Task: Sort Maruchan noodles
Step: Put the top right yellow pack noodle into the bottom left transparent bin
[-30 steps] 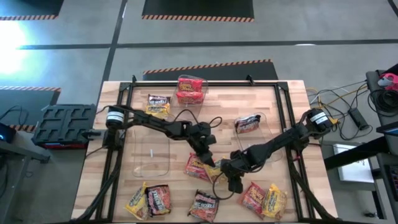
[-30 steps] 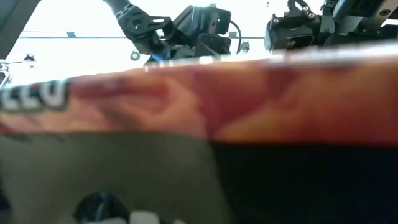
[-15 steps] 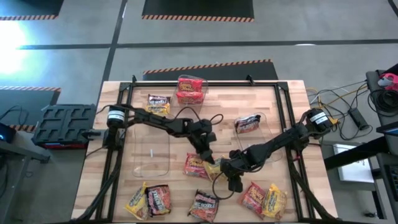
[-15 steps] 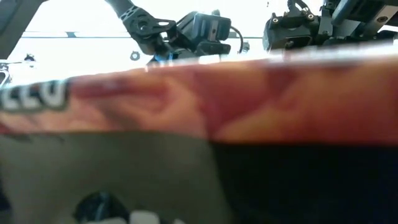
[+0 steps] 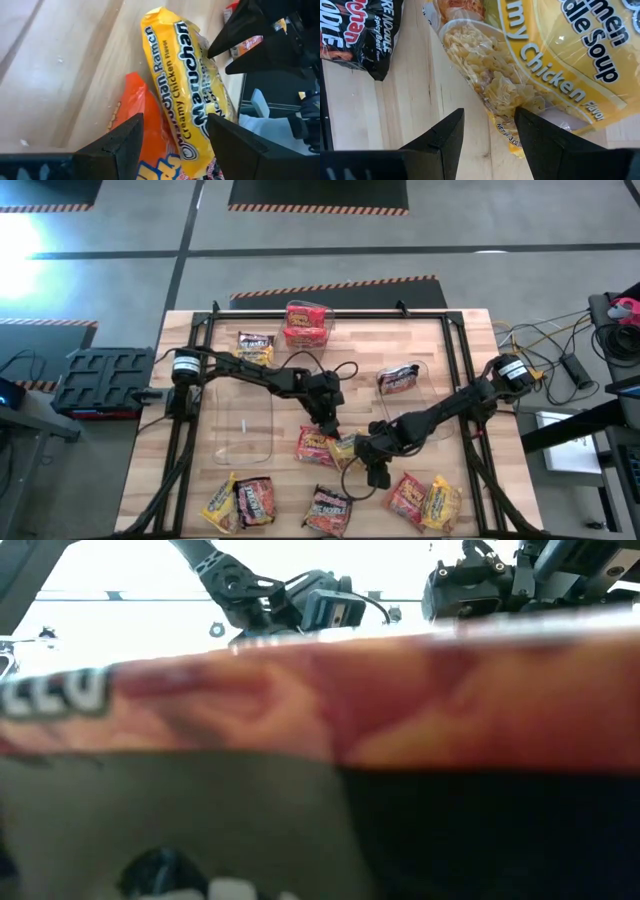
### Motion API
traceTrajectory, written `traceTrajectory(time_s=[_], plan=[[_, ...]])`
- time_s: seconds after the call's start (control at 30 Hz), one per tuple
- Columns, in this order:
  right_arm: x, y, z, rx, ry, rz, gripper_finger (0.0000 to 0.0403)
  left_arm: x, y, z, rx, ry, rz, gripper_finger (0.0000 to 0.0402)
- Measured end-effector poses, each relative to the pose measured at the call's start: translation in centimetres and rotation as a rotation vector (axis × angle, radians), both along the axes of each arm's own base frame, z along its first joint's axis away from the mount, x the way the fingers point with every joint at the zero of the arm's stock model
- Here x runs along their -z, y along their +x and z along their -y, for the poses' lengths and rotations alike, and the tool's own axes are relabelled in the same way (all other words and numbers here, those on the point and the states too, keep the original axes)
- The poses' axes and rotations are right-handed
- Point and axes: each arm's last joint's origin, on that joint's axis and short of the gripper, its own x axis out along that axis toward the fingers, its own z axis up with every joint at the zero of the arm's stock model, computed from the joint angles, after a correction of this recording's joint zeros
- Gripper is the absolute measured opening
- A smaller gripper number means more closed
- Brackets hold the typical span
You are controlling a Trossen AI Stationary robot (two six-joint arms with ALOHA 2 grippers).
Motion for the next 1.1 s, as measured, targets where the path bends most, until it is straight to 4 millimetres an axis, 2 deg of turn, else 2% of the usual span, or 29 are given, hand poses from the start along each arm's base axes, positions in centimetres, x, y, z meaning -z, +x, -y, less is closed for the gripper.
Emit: traceTrajectory(time_s=[0.37,0.87,1.0,1.1], plan=[[0.0,0.3,0.8,-0.005,-0.062,0.031,0.0173,1.4,1.0,0.7,0.020,-0.117,0.016,0.0202],[0.0,0.8,1.9,-0.049,-0.138,0.066,0.0173,1.3,1.0,0.8,0.001,-0.174,-0.011,0.0201],[-0.4,1.1,1.8,-0.059,-0.145,0.080,0.0173,1.3,1.0,0.8,-0.003,-0.178,-0.014,0.0189],[-0.8,1.4,1.8,-0.069,-0.150,0.092,0.0173,1.3,1.1,0.8,-0.003,-0.178,-0.011,0.0165]])
